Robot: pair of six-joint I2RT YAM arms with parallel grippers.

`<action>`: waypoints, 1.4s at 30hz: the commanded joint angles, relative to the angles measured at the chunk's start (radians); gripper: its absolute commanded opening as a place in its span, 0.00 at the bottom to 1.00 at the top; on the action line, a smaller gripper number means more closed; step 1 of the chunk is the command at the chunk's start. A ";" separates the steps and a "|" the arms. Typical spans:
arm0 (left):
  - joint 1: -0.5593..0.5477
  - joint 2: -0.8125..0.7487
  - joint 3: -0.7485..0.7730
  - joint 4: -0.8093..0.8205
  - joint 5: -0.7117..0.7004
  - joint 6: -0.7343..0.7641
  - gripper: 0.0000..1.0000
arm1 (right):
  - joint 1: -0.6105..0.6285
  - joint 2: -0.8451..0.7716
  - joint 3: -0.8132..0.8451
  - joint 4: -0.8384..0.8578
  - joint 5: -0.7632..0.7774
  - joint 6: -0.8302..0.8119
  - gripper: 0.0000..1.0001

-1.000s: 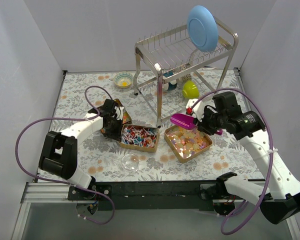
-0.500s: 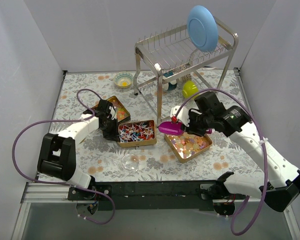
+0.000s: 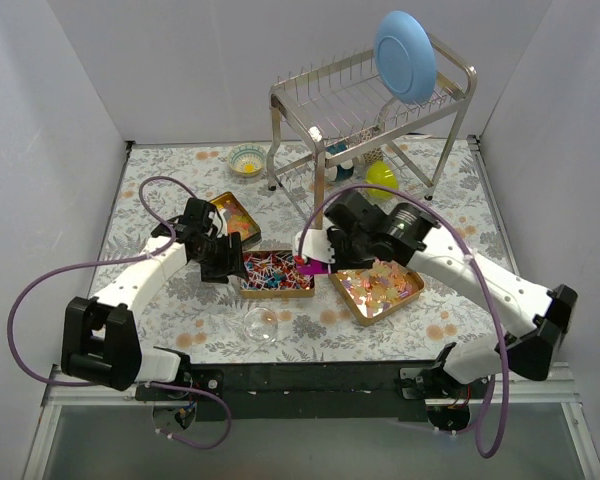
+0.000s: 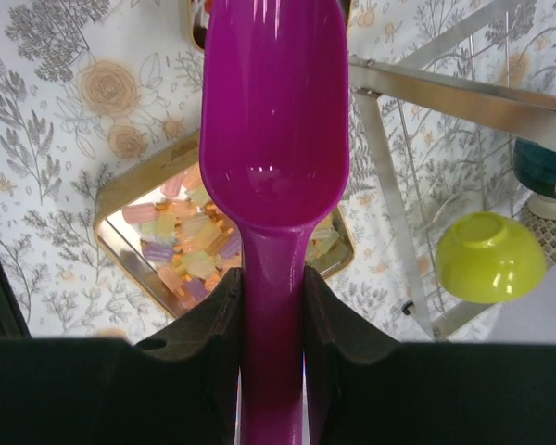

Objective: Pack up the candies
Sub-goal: Adjust the storage box at the center of the board, then scoop the fake candies from the storage box.

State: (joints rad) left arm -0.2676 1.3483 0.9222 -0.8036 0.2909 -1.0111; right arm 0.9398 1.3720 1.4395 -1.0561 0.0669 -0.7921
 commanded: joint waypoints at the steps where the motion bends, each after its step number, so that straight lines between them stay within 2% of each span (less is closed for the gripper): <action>1: 0.051 -0.051 -0.002 -0.014 -0.065 -0.018 0.53 | 0.062 0.183 0.240 -0.111 0.183 0.022 0.01; 4: 0.116 -0.041 -0.008 0.018 -0.030 -0.040 0.39 | 0.086 0.340 0.425 -0.253 0.229 0.028 0.01; 5: 0.142 -0.035 -0.013 0.027 -0.023 -0.047 0.35 | 0.108 0.361 0.430 -0.254 0.256 0.016 0.01; 6: 0.149 -0.031 -0.013 0.036 0.000 -0.049 0.23 | 0.123 0.366 0.414 -0.254 0.316 -0.010 0.01; 10: 0.186 -0.014 -0.051 0.092 0.085 -0.078 0.00 | 0.157 0.366 0.299 -0.252 0.395 -0.084 0.01; 18: 0.195 0.005 -0.121 0.190 0.163 -0.138 0.00 | 0.171 0.427 0.318 -0.251 0.499 -0.121 0.01; 27: 0.182 0.051 -0.166 0.261 0.163 -0.170 0.00 | 0.191 0.539 0.410 -0.252 0.511 -0.111 0.01; 42: 0.146 0.012 -0.310 0.353 0.172 -0.231 0.00 | 0.202 0.659 0.352 -0.252 0.577 -0.085 0.01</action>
State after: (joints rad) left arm -0.1154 1.4075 0.6270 -0.5003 0.4389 -1.2285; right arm 1.1419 1.9873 1.8046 -1.2697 0.6090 -0.8654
